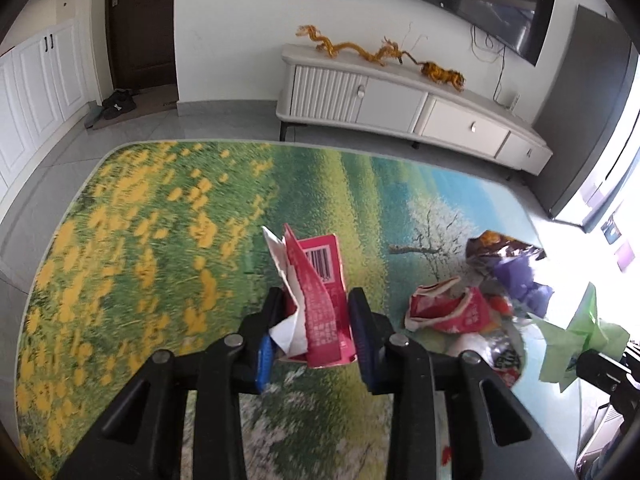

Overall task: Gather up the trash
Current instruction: 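Carry both items to the bin and open both tools to drop them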

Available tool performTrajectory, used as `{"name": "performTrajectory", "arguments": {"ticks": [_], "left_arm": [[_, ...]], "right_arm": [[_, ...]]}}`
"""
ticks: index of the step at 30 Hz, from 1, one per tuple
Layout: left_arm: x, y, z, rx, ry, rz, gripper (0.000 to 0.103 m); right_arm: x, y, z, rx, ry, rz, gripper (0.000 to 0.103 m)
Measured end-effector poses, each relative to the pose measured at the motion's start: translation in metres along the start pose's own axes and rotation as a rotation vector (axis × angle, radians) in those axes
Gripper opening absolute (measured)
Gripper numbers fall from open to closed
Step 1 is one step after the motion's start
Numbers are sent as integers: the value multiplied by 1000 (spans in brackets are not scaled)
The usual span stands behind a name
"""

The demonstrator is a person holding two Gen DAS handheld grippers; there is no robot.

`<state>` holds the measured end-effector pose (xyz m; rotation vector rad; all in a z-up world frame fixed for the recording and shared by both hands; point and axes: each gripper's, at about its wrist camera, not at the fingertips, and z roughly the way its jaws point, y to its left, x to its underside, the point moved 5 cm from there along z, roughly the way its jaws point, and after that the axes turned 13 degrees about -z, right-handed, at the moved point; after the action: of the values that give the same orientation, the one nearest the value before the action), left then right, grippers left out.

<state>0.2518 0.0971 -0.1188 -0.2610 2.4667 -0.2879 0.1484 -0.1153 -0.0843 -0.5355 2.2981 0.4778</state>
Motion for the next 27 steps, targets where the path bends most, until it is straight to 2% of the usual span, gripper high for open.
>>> {"name": "performTrajectory", "arguments": {"ticks": [5, 15, 22, 27], "left_arm": [[-8, -1, -38, 28, -57, 0, 31], [-13, -21, -147, 109, -203, 25, 31], [0, -70, -218, 219, -269, 90, 31], [14, -123, -242, 301, -265, 161, 31]], "right_arm": [[-6, 13, -28, 15, -48, -17, 16], [-18, 36, -110, 86, -183, -37, 16], [-14, 36, -177, 159, -275, -34, 16], [-1, 25, -222, 226, -328, -15, 16]]}}
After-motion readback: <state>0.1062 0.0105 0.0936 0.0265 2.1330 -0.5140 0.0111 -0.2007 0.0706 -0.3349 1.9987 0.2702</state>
